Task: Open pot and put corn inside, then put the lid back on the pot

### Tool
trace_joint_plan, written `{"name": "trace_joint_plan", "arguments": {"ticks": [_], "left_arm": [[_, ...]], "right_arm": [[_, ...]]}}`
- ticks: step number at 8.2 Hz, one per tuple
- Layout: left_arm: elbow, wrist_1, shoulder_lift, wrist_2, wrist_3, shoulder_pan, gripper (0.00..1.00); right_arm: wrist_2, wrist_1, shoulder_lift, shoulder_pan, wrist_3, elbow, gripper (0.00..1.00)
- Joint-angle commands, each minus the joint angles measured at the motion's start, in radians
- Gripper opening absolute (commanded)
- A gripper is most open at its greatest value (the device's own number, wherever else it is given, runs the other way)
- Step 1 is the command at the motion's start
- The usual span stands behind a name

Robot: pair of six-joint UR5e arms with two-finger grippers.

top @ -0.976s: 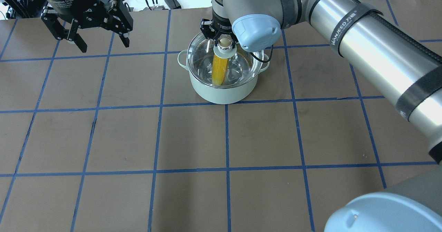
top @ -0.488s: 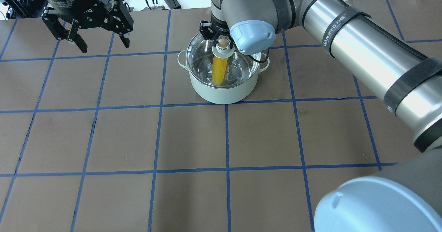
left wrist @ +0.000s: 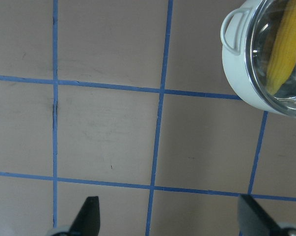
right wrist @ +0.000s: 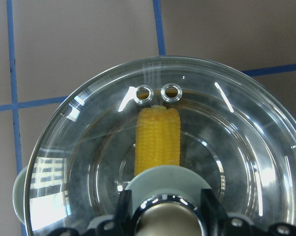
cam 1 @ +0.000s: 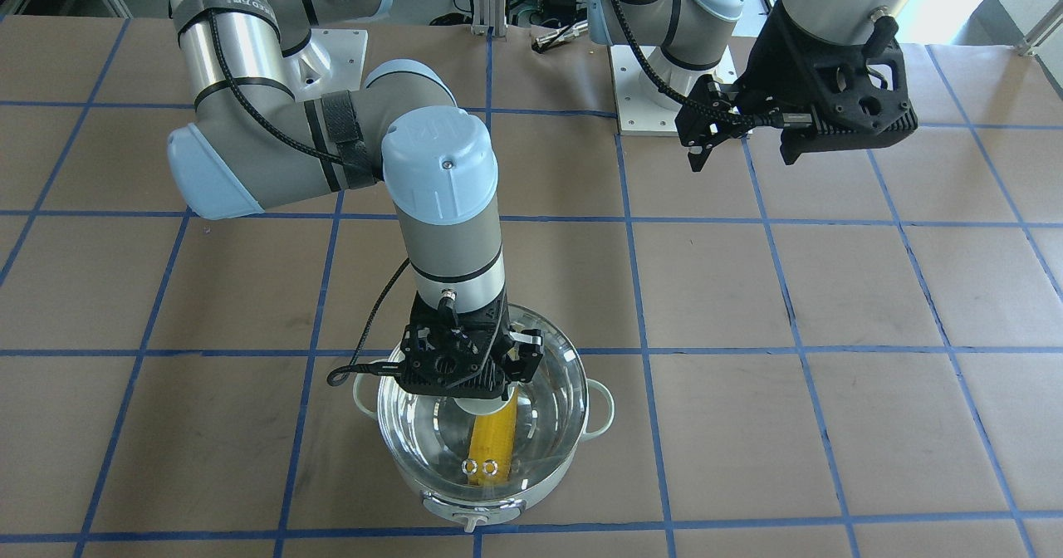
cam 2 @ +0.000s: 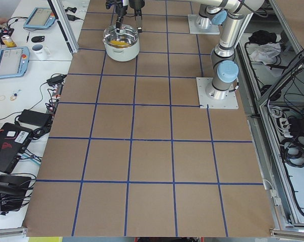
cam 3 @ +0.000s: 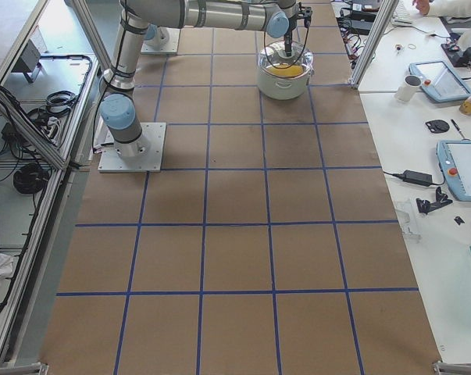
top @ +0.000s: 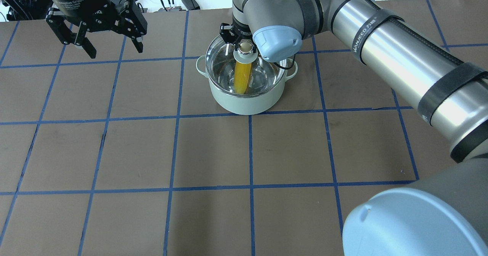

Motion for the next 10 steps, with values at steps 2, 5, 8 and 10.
{"name": "trace_joint_plan", "arguments": {"ticks": [2,5,8,10], "left_arm": [[-0.001,-0.001,-0.001,-0.001,0.000,-0.003,1.00],[-0.001,-0.001,-0.001,0.001,0.000,-0.003,1.00],[-0.001,0.000,-0.001,-0.001,0.000,-0.003,1.00],[-0.001,-0.001,0.001,-0.001,0.000,-0.003,1.00]], "right_arm": [[0.001,-0.007,0.011,0.000,0.001,0.000,0.22],[0.000,-0.010,0.017,0.000,0.001,0.000,0.22],[0.001,-0.013,0.018,0.000,0.005,0.003,0.22],[0.003,-0.013,0.017,0.000,0.011,0.006,0.23]]}}
